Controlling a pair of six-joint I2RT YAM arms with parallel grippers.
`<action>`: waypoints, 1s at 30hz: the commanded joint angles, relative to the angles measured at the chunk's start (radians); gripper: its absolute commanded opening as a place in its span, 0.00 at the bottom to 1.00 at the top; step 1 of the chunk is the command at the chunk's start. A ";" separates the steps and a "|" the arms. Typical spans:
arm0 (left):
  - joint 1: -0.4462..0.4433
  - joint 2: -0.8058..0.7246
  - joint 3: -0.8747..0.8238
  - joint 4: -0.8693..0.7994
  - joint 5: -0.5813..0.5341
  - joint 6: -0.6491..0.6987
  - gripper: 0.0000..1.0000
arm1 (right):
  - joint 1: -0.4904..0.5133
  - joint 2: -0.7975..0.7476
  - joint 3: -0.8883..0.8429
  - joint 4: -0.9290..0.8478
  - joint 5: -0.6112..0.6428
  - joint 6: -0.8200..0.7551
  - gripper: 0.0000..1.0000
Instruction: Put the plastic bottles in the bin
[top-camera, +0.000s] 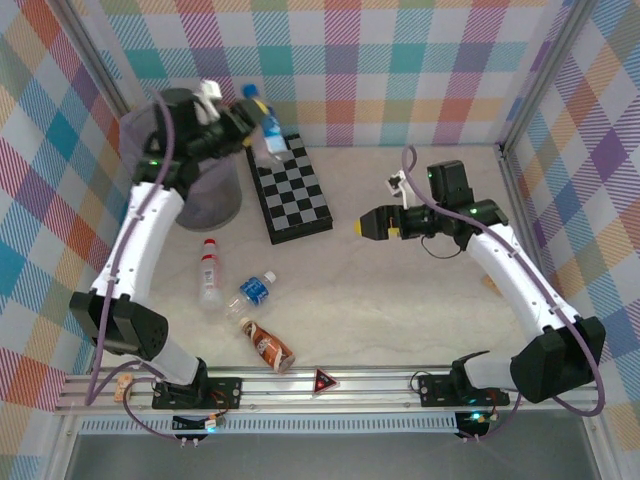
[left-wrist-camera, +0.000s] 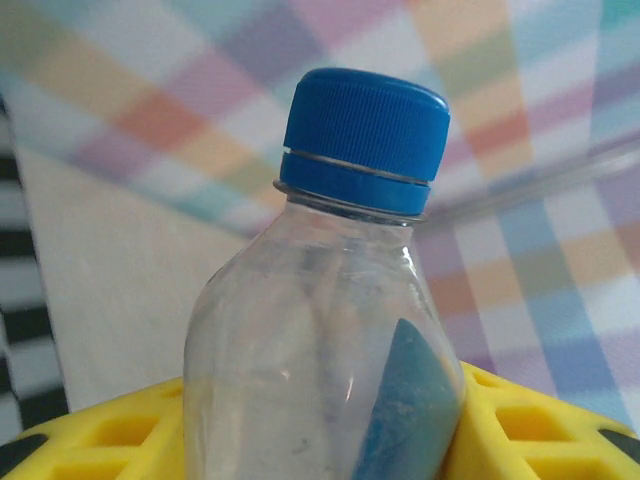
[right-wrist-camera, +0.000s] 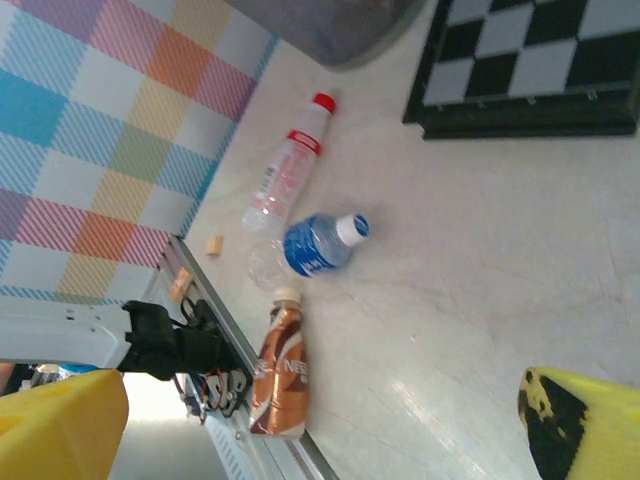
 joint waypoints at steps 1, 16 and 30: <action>0.118 0.034 0.076 -0.084 -0.037 0.044 0.42 | 0.003 -0.017 -0.022 -0.033 0.021 -0.027 1.00; 0.292 0.392 0.473 -0.348 -0.258 0.168 0.36 | 0.004 -0.099 -0.109 -0.116 0.056 -0.066 0.99; 0.271 0.553 0.621 -0.468 -0.275 0.274 0.78 | 0.004 -0.089 -0.118 -0.132 0.046 -0.074 1.00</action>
